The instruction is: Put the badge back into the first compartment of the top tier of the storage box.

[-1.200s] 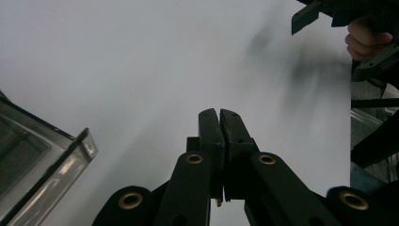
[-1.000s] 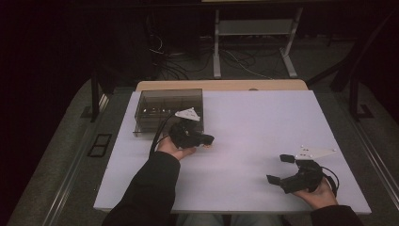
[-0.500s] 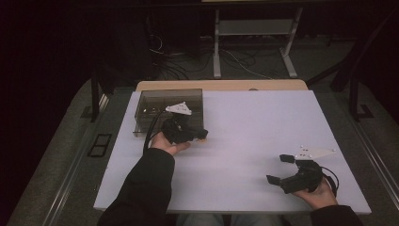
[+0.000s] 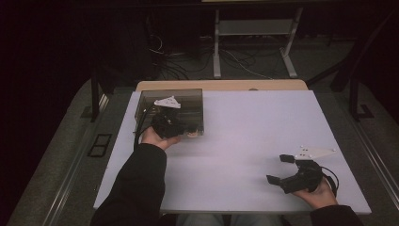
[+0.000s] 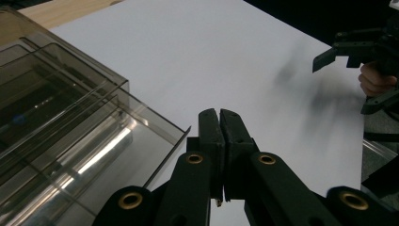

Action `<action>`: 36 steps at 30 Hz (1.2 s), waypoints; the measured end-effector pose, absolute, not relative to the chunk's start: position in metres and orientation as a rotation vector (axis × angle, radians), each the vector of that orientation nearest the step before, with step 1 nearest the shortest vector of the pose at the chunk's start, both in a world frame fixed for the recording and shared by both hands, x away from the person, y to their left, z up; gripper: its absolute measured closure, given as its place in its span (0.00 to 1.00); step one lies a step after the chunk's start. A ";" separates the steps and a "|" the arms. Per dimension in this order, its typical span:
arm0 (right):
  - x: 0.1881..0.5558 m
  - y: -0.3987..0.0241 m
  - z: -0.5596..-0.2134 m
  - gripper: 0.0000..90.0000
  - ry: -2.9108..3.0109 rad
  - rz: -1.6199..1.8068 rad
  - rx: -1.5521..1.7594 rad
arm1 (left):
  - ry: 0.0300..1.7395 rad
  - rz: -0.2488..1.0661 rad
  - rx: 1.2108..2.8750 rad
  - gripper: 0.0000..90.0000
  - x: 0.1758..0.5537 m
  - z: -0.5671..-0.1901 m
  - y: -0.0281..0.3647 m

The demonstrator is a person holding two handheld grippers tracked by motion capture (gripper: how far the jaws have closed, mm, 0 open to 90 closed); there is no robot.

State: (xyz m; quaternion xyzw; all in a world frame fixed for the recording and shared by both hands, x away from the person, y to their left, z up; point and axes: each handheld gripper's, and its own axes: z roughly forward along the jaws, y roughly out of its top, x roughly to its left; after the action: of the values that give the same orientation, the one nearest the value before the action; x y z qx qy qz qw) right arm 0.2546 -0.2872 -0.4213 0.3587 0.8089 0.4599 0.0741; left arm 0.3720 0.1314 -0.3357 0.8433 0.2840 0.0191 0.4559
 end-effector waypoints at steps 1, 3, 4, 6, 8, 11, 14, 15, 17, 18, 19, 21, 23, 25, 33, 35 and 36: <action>0.255 -0.287 -0.421 0.00 2.427 1.381 1.076 | 0.700 0.051 2.079 0.98 0.372 -0.335 0.133; 0.255 -0.287 -0.421 0.00 2.428 1.381 1.077 | 0.706 0.053 2.073 0.98 0.372 -0.332 0.135; 0.255 -0.287 -0.421 0.00 2.428 1.381 1.078 | 0.699 0.058 2.076 0.98 0.372 -0.331 0.136; 0.255 -0.287 -0.422 0.00 2.429 1.379 1.076 | 0.701 0.061 2.073 0.98 0.372 -0.329 0.139; 0.255 -0.287 -0.422 0.00 2.429 1.378 1.074 | 0.704 0.066 2.072 0.98 0.372 -0.327 0.141; 0.255 -0.287 -0.422 0.00 2.428 1.378 1.074 | 0.705 0.078 2.071 0.98 0.373 -0.322 0.146; 0.255 -0.287 -0.422 0.00 2.428 1.378 1.074 | 0.711 0.085 2.070 0.98 0.373 -0.319 0.150; 0.255 -0.287 -0.422 0.00 2.429 1.378 1.075 | 0.712 0.089 2.070 0.98 0.373 -0.318 0.151; 0.255 -0.287 -0.422 0.00 2.428 1.378 1.075 | 0.714 0.095 2.069 0.98 0.373 -0.316 0.154; 0.255 -0.287 -0.422 0.00 2.428 1.378 1.075 | 0.716 0.094 2.067 0.98 0.373 -0.315 0.155; 0.255 -0.287 -0.422 0.00 2.428 1.379 1.075 | 0.719 0.097 2.064 0.98 0.373 -0.314 0.156; 0.255 -0.287 -0.422 0.00 2.428 1.379 1.077 | 0.722 0.101 2.063 0.98 0.373 -0.313 0.159; 0.255 -0.288 -0.422 0.00 2.427 1.382 1.079 | 0.724 0.110 2.066 0.98 0.373 -0.310 0.162; 0.255 -0.288 -0.422 0.00 2.427 1.382 1.079 | 0.731 0.117 2.066 0.98 0.373 -0.308 0.165; 0.256 -0.288 -0.422 0.00 2.426 1.380 1.079 | 0.749 0.143 2.065 0.98 0.374 -0.302 0.178; 0.256 -0.288 -0.422 0.00 2.424 1.381 1.080 | 0.757 0.147 2.057 0.98 0.374 -0.301 0.181; 0.255 -0.288 -0.422 0.00 2.424 1.381 1.081 | 0.759 0.147 2.057 0.98 0.375 -0.301 0.182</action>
State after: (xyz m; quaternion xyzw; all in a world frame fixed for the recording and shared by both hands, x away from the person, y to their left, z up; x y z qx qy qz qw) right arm 0.2554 -0.2880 -0.4216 0.3604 0.8079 0.4603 0.0746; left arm 0.3748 0.1822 -0.3008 0.8337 0.3074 0.0597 0.4547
